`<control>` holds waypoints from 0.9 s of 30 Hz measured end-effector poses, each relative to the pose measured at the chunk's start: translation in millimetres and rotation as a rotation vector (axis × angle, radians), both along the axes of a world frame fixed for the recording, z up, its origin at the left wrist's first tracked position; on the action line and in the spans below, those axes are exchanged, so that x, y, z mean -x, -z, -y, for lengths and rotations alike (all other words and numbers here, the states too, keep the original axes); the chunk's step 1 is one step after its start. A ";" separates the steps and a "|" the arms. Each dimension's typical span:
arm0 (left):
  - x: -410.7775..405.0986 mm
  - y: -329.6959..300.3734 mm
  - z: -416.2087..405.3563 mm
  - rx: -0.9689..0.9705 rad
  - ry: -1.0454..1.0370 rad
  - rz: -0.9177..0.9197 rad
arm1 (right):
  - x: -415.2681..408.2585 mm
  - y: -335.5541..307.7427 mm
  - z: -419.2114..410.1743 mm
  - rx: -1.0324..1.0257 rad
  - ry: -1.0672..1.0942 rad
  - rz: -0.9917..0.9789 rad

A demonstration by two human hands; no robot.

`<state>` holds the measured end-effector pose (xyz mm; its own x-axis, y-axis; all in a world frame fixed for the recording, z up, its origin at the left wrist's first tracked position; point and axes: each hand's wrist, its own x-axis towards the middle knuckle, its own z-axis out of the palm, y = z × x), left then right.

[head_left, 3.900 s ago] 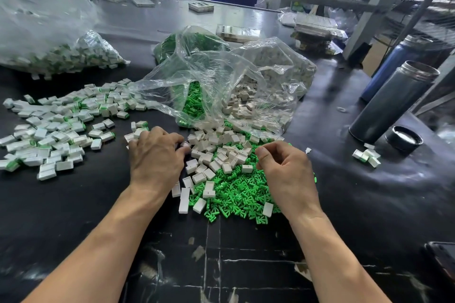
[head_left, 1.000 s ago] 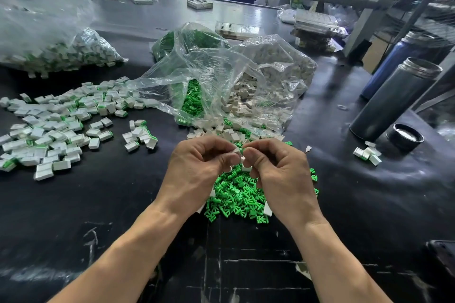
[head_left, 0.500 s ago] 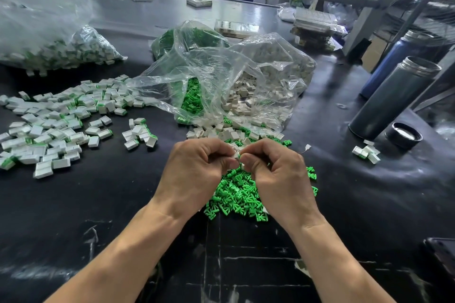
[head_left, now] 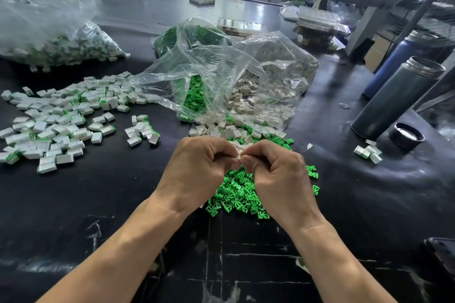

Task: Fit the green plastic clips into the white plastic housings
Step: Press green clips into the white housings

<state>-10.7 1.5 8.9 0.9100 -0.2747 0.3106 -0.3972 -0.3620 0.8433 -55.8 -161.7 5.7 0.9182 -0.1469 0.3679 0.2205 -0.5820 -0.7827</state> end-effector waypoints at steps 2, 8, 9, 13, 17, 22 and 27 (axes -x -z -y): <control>-1.7 1.7 -0.4 0.062 -0.009 -0.072 | -1.4 1.6 -0.4 -0.127 -0.017 -0.049; -1.8 -1.8 4.3 0.357 0.037 -0.234 | -1.2 -0.6 -7.8 -0.416 -0.023 -0.021; -1.1 -2.9 5.4 0.377 0.049 -0.234 | -1.7 -2.8 -8.7 -0.449 -0.007 -0.018; 1.5 -5.0 6.3 0.342 0.082 -0.199 | -2.7 -8.6 -8.4 -0.582 0.002 -0.142; 4.4 -6.0 10.2 0.291 0.100 -0.184 | -2.1 -7.9 -15.2 -0.585 -0.069 -0.325; 9.0 -6.1 13.3 0.295 0.139 -0.195 | -4.6 -4.1 -22.0 -0.603 -0.086 -0.298; 12.2 -6.5 18.3 0.283 0.134 -0.210 | -6.3 -1.5 -25.4 -0.605 -0.048 -0.245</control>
